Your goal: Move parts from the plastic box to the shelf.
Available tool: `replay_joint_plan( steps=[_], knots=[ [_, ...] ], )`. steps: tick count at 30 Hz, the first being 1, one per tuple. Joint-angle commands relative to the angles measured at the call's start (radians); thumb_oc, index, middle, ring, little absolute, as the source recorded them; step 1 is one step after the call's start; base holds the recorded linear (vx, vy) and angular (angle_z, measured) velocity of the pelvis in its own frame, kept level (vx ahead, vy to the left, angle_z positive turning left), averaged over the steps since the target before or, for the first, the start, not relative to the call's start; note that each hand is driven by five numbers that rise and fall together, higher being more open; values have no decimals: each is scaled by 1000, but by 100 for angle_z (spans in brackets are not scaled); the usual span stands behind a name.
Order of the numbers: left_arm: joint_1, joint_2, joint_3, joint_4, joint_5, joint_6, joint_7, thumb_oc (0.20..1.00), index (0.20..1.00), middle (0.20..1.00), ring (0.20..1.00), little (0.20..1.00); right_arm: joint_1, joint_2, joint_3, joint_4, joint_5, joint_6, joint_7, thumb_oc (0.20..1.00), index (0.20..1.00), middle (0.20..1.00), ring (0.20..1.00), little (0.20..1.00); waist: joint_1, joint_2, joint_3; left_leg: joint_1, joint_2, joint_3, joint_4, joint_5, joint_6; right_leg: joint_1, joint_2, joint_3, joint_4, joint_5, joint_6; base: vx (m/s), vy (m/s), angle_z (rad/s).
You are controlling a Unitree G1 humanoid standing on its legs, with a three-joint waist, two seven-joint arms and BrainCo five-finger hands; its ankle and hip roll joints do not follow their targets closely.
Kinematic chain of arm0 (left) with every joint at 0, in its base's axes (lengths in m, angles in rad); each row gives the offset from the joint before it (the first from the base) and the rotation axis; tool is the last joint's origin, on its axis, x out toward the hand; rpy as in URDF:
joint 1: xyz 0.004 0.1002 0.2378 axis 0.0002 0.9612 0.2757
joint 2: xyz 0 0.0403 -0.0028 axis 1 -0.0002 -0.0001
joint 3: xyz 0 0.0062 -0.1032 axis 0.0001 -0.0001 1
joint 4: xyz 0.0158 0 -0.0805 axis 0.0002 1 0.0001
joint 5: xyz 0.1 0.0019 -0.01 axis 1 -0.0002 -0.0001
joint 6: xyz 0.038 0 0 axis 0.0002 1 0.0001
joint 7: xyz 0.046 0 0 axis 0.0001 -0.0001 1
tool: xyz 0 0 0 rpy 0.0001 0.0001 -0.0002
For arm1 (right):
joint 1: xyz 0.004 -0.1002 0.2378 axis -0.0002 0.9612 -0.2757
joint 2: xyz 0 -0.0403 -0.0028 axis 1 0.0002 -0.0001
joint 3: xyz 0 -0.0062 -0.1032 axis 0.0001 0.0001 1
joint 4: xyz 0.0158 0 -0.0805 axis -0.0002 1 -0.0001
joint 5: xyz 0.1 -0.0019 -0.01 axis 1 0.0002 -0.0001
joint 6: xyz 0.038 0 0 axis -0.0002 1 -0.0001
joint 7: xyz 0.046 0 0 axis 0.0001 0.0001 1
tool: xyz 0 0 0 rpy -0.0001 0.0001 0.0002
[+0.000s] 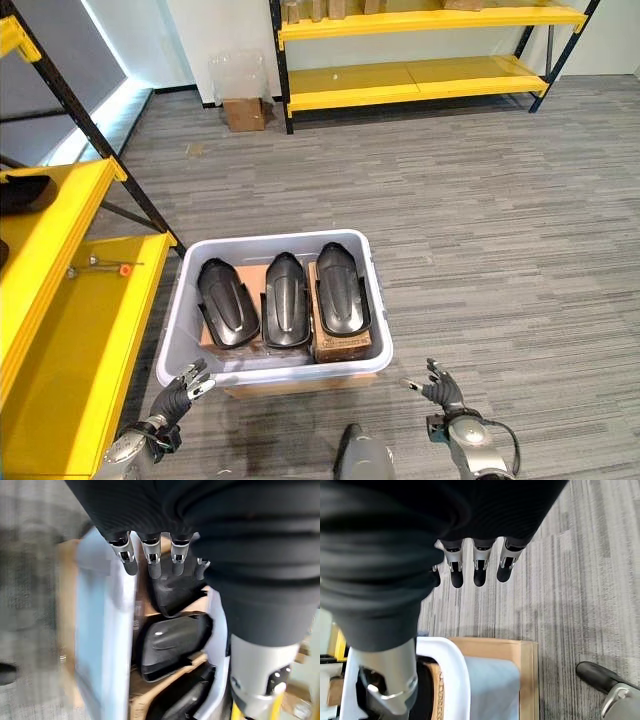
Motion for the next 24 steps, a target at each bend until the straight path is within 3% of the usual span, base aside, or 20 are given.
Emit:
replay_joint_plan(
  steps=[1, 2, 5, 18, 24],
  knots=[
    [-17, 23, -13, -51, 23, -21, -32, 1000, 1000, 1000, 1000, 1000, -3, 14, 0, -18, 32, -15, 2, 1000, 1000, 1000, 1000, 1000, -7, -28, 4, -3, -42, -21, 5, 47, 21, 53, -111, 23, -103, 103, 168, 110, 276, -34],
    [-11, 37, -25, -58, 29, -7, -42, 1000, 1000, 1000, 1000, 1000, 25, 28, -15, -17, 42, -28, 17, 1000, 1000, 1000, 1000, 1000, -14, -31, 5, 11, -64, -21, -21, 44, 30, 46, -125, 32, -87, 109, 190, 125, 300, -18],
    [10, 55, -47, -75, 46, 9, -47, 1000, 1000, 1000, 1000, 1000, 52, 46, -21, -36, 35, -32, 21, 1000, 1000, 1000, 1000, 1000, -18, -37, 7, 13, -81, -17, -34, 39, 47, 40, -133, 51, -83, 116, 203, 79, 220, 9],
    [26, 50, -80, -68, 14, -14, -32, 1000, 1000, 1000, 1000, 1000, -6, 27, 46, -88, -20, -99, -7, 1000, 1000, 1000, 1000, 1000, 26, -43, 22, -37, -75, -44, -50, 68, 48, 36, -124, 49, -81, 88, 193, -4, 35, 5],
    [50, 68, -61, -149, -21, -104, -2, 1000, 1000, 1000, 1000, 1000, -73, -16, 53, -196, -50, -123, -107, 1000, 1000, 1000, 1000, 1000, 59, -46, 32, -49, -61, -58, -39, 78, 42, 41, -128, 24, -57, 72, 184, 16, -17, 8]
  ],
)
